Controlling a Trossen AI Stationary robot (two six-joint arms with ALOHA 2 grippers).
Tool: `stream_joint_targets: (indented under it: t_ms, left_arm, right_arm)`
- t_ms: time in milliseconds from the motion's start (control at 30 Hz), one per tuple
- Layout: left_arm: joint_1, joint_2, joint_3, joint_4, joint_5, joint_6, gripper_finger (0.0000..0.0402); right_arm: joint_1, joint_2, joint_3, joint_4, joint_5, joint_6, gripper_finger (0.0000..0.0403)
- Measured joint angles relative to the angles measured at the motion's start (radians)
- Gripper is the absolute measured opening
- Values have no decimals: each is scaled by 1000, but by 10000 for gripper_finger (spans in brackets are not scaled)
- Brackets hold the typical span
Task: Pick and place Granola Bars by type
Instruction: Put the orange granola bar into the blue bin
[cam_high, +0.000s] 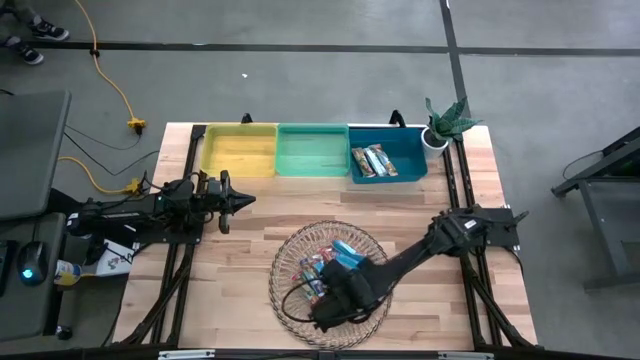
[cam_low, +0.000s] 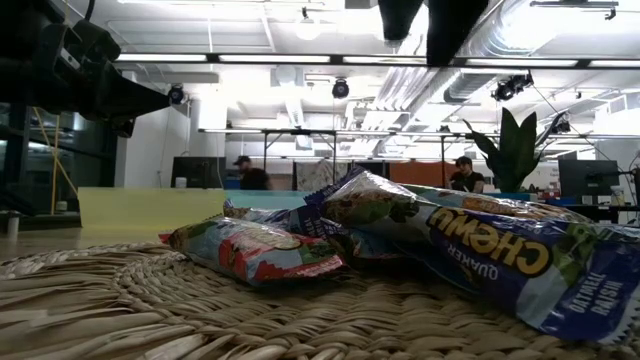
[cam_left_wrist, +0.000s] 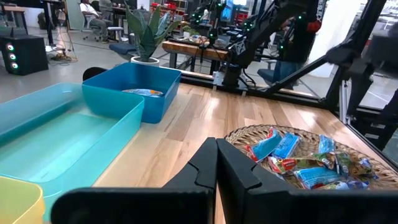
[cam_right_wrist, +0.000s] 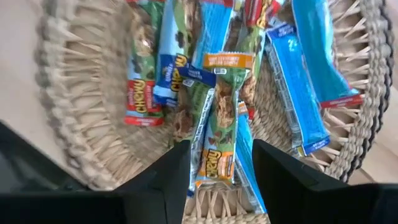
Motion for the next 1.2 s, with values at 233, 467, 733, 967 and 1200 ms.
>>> stream_joint_targets:
  t_ms: [233, 467, 733, 967, 1200]
  left_arm:
    - [0, 0, 0, 0, 0, 0, 0]
    - [0, 0, 0, 0, 0, 0, 0]
    - [0, 0, 0, 0, 0, 0, 0]
    - [0, 0, 0, 0, 0, 0, 0]
    - [0, 0, 0, 0, 0, 0, 0]
  right_arm:
    - [-19, 57, 0, -10, -30, -5, 156]
    - [-32, 57, -27, -16, -45, -38, 156]
    - [-31, 56, -145, 5, -150, -41, 162]
    - [-31, 56, -148, 31, -134, -51, 217]
    - [-32, 56, -146, 45, -105, -66, 267]
